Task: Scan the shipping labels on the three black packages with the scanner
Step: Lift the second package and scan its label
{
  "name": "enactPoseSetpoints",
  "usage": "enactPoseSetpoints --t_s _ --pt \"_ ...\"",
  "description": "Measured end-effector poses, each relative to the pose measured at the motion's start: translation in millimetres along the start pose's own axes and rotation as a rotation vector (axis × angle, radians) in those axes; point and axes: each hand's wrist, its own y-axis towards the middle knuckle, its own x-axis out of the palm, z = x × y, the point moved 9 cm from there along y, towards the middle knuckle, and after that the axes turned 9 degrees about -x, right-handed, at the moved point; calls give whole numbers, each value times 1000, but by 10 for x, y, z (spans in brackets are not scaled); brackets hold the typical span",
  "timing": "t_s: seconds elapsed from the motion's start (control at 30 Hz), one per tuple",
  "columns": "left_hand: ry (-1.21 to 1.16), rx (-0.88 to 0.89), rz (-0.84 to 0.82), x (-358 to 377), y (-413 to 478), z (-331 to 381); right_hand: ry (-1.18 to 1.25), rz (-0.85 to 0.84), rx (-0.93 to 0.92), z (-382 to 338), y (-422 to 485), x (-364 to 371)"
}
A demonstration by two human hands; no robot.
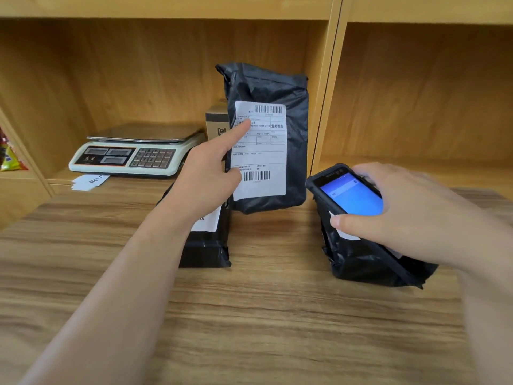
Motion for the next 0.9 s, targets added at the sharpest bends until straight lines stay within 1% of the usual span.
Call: enactPoseSetpoints --t_s 0.1,0.23,0.4,0.63,0.9 --pt "-20 10 20 -28 0 23 -2 6 -6 -29 -11 -4" --pt "-10 56 92 -106 -17 73 -19 11 -26 -79 -17 7" --pt "-5 96 163 -202 -27 129 -25 -25 -46 -177 -15 116" --pt "6 90 163 -231 -40 149 -32 -89 -65 -274 2 263" --pt "9 91 174 -265 -56 167 -62 -123 -45 -271 -19 308"
